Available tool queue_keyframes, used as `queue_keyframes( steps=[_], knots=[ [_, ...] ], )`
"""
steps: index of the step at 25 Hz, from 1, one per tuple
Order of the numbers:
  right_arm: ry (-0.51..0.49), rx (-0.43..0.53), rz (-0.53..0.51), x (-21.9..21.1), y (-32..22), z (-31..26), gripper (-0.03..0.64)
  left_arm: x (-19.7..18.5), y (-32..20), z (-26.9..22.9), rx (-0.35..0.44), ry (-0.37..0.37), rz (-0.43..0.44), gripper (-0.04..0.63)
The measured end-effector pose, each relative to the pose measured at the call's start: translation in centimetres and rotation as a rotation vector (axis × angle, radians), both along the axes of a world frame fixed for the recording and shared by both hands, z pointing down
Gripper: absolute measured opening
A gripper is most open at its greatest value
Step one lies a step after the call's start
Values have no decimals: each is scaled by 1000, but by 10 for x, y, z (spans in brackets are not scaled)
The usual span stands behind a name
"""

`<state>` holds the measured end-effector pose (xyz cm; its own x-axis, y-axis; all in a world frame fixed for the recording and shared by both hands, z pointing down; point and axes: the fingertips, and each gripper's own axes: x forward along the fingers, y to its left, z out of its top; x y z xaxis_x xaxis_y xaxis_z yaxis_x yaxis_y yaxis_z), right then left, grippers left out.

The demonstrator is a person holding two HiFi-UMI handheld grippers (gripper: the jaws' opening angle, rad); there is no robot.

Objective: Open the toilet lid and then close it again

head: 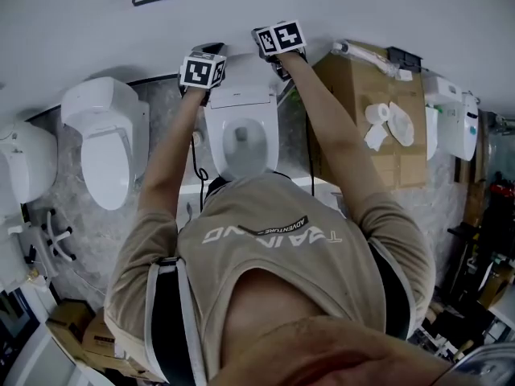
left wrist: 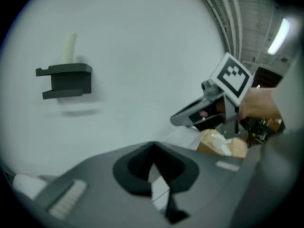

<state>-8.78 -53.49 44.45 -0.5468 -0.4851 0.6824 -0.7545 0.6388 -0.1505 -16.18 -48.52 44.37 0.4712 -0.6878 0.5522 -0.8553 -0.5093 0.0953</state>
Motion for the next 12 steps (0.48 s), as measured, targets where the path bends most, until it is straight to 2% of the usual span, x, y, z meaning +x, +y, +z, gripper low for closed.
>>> queue_keyframes(
  steps=[2, 12],
  knots=[
    [-4, 14, 5, 2, 12, 0, 11, 1, 12, 1, -11, 10, -4, 3],
    [-55, 24, 22, 14, 74, 5, 11, 8, 73, 3, -51, -36, -9, 3]
  ],
)
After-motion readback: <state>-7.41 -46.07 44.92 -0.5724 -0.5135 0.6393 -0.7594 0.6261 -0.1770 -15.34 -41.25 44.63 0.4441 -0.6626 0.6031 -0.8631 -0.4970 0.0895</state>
